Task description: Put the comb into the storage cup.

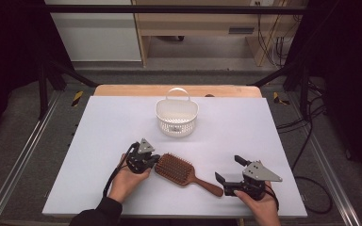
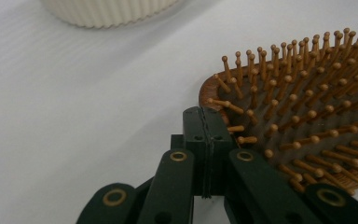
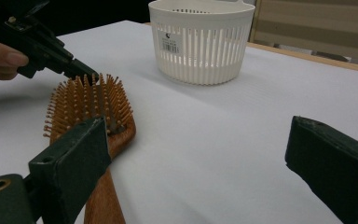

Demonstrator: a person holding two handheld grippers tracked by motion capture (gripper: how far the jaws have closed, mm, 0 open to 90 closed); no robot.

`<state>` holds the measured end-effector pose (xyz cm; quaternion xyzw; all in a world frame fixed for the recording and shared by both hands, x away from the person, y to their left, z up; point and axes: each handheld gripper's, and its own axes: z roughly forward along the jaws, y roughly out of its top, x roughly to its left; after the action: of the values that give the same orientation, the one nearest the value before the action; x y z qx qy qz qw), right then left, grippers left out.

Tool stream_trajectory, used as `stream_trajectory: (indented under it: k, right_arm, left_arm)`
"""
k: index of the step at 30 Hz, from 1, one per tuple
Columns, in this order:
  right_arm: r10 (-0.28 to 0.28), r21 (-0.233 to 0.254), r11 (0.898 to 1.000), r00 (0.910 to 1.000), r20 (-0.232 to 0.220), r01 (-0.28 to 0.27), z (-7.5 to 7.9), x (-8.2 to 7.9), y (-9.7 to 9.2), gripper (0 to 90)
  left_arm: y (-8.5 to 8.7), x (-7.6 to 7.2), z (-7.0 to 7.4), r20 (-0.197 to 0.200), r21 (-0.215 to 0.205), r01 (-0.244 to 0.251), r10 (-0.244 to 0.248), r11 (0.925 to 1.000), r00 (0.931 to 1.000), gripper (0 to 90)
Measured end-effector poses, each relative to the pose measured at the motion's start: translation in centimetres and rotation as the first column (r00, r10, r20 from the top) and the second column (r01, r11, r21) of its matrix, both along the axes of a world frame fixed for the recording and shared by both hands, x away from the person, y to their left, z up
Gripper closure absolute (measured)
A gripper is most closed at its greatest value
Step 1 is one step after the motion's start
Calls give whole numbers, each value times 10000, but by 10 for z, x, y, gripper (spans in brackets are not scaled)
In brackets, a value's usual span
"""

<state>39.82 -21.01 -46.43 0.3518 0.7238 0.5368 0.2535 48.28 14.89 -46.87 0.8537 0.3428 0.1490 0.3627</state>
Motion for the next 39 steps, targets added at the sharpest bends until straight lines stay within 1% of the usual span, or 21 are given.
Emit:
stream_trajectory:
  k: [3, 5, 15, 16, 18, 19, 20, 21, 22, 23, 24, 25, 27, 29, 30, 32, 33, 34, 36, 38, 39]
  right_arm:
    - [-30, 25, 10000, 10000, -20, 30, 0, -1, -2, 67]
    - [41, 21, 10000, 9996, -271, -40, -1, -2, -4, 73]
    - [27, 86, 10000, 9974, -716, -21, -1, -2, -4, 71]
    - [-24, 114, 9999, 9963, -856, 34, 0, -1, -1, 70]
    - [89, 3, 10000, 9950, -998, -89, 0, -1, 2, 67]
    - [127, -93, 9999, 9946, -1029, -138, 0, -2, 3, 66]
    - [249, -273, 9992, 9944, -1029, -278, 0, -3, 5, 69]
    - [385, -390, 9983, 9936, -1063, -429, 0, -3, 7, 79]
    - [639, -592, 9957, 9904, -1223, -716, -1, -3, 9, 77]
    - [639, -592, 9957, 9904, -1223, -716, -1, -3, 9, 77]
    - [700, -936, 9920, 9863, -1491, -845, -1, -2, 13, 77]
    - [700, -936, 9920, 9863, -1491, -845, -1, -2, 13, 77]
    - [706, -1136, 9895, 9839, -1640, -899, 1, 0, 16, 74]
    - [744, -1123, 9891, 9821, -1729, -947, 2, 2, 17, 76]
    - [832, -1297, 9855, 9772, -1953, -1098, 4, 6, 21, 78]
    - [838, -1400, 9832, 9714, -2221, -1168, 7, 11, 24, 80]
    - [838, -1400, 9832, 9714, -2221, -1168, 7, 11, 24, 80]
    - [801, -1687, 9780, 9672, -2409, -1230, 11, 16, 28, 80]
    - [829, -1896, 9729, 9654, -2473, -1321, 15, 18, 30, 80]
    - [923, -2036, 9682, 9637, -2503, -1456, 19, 20, 33, 84]
    - [954, -2106, 9659, 9631, -2515, -1507, 21, 21, 33, 85]
  left_arm:
    - [-6, 0, -1, -2, -105, 179, -179, 9998, 9998, 899]
    - [-9, 0, -1, 46, -137, 186, -185, 9997, 9998, 899]
    - [-9, 0, -2, 34, -432, 152, -151, 9989, 9999, 899]
    - [-8, -1, -2, 331, -542, -24, 42, 9985, 9994, 899]
    - [-4, -6, 1, 1267, -126, -282, 296, 9995, 9915, 899]
    - [0, -11, 2, 1788, 29, -440, 428, 9990, 9830, 900]
    - [4, -14, 2, 1948, -179, -541, 566, 9984, 9792, 900]
    - [4, -14, 2, 1948, -179, -541, 566, 9984, 9792, 899]
    - [18, -24, 1, 2136, -889, -837, 1011, 9925, 9717, 900]
    - [18, -24, 1, 2136, -889, -837, 1011, 9925, 9717, 899]
    - [30, -33, -3, 2234, -1277, -1093, 1359, 9858, 9652, 900]
    - [30, -33, -3, 2234, -1277, -1093, 1359, 9858, 9652, 900]
    - [47, -41, -4, 2329, -1698, -1408, 1785, 9754, 9560, 899]
    - [50, -42, -2, 2409, -1745, -1431, 1832, 9742, 9531, 899]
    - [59, -44, 3, 2593, -1898, -1575, 2042, 9691, 9440, 899]
    - [71, -49, 7, 2683, -2099, -1729, 2268, 9623, 9363, 899]
    - [71, -49, 7, 2683, -2099, -1729, 2268, 9623, 9363, 899]
    - [82, -54, 7, 2717, -2248, -1893, 2481, 9558, 9299, 899]
    - [91, -58, 4, 2601, -2400, -2076, 2689, 9483, 9274, 899]
    - [99, -64, 2, 2585, -2409, -2305, 2912, 9428, 9211, 898]
    - [99, -64, 2, 2585, -2409, -2305, 2912, 9428, 9211, 896]
